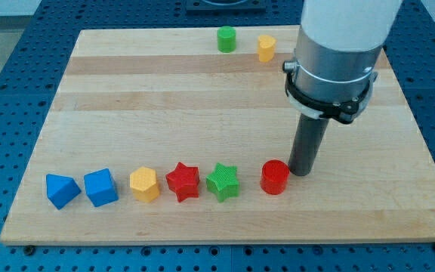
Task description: Push the red circle horizontally to the green star
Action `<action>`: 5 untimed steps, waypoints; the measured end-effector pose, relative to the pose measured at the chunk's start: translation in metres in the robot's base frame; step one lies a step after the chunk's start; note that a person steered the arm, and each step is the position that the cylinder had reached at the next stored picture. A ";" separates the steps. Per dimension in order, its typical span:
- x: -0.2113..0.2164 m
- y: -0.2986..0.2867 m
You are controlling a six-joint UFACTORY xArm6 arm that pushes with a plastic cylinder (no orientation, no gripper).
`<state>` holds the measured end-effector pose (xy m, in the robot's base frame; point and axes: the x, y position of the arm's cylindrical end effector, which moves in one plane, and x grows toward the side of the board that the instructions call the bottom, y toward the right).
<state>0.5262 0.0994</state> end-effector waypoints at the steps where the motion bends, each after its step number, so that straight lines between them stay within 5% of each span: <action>1: 0.003 -0.006; 4: 0.001 -0.008; 5: -0.036 -0.006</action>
